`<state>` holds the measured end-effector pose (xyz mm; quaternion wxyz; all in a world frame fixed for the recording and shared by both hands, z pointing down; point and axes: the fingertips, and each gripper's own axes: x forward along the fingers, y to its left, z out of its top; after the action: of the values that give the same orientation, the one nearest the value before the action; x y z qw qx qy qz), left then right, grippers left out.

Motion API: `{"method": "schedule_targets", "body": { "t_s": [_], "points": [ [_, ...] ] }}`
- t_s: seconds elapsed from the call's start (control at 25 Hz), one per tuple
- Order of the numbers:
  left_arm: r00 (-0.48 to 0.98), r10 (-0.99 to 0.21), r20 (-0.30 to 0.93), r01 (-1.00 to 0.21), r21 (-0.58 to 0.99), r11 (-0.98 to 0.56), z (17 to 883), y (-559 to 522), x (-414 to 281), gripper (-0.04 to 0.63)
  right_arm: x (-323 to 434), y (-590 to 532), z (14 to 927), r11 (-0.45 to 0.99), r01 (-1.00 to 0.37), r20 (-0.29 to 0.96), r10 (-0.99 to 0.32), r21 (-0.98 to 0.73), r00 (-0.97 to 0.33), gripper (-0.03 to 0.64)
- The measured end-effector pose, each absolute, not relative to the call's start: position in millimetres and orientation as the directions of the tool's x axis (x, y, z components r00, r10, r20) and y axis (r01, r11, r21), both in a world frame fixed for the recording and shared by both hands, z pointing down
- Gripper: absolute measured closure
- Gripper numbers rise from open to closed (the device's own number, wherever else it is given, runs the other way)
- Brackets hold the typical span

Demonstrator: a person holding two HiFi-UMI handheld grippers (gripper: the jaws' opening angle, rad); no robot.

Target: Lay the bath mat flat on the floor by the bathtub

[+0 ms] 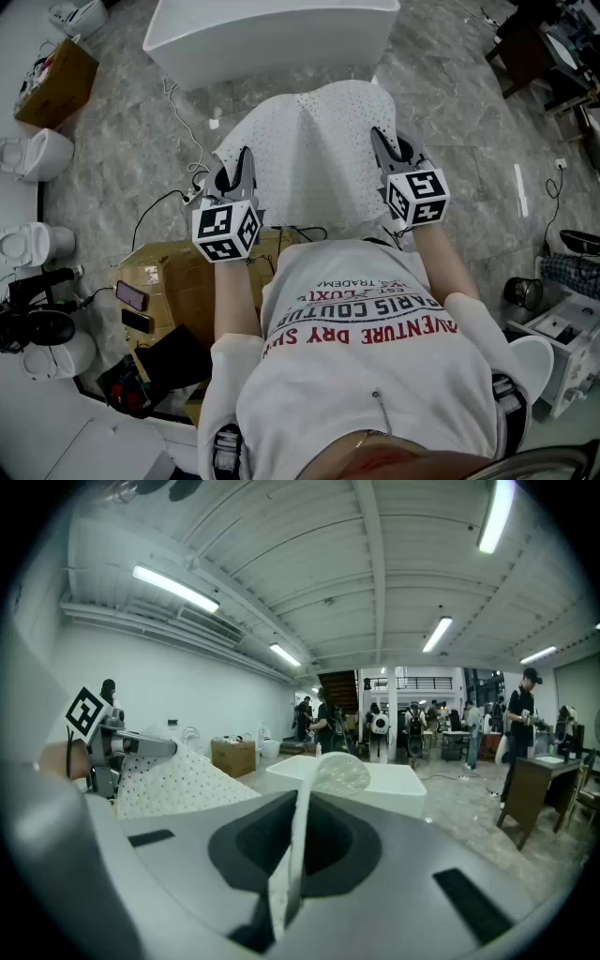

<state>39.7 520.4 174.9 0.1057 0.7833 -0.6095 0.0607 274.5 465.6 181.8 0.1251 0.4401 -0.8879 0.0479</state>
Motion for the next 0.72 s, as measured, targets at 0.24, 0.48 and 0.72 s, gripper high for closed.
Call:
{"method": "schedule_targets", "body": {
  "t_s": [0.24, 0.48, 0.72],
  "points": [
    [0.245, -0.943, 0.225, -0.969, 0.087, -0.231, 175, 515, 43, 0.578, 276, 460, 181, 0.612, -0.79, 0.258, -0.768, 0.023, -0.587, 0.601],
    [0.253, -0.939, 0.233, -0.967, 0.098, -0.236, 178, 508, 45, 0.578, 279, 456, 183, 0.607, -0.794, 0.266, -0.769, 0.018, -0.582, 0.601],
    [0.261, -0.93, 0.258, -0.964, 0.126, -0.236, 191, 495, 38, 0.578, 277, 444, 194, 0.583, -0.812, 0.296, -0.77, -0.032, -0.565, 0.601]
  ]
}}
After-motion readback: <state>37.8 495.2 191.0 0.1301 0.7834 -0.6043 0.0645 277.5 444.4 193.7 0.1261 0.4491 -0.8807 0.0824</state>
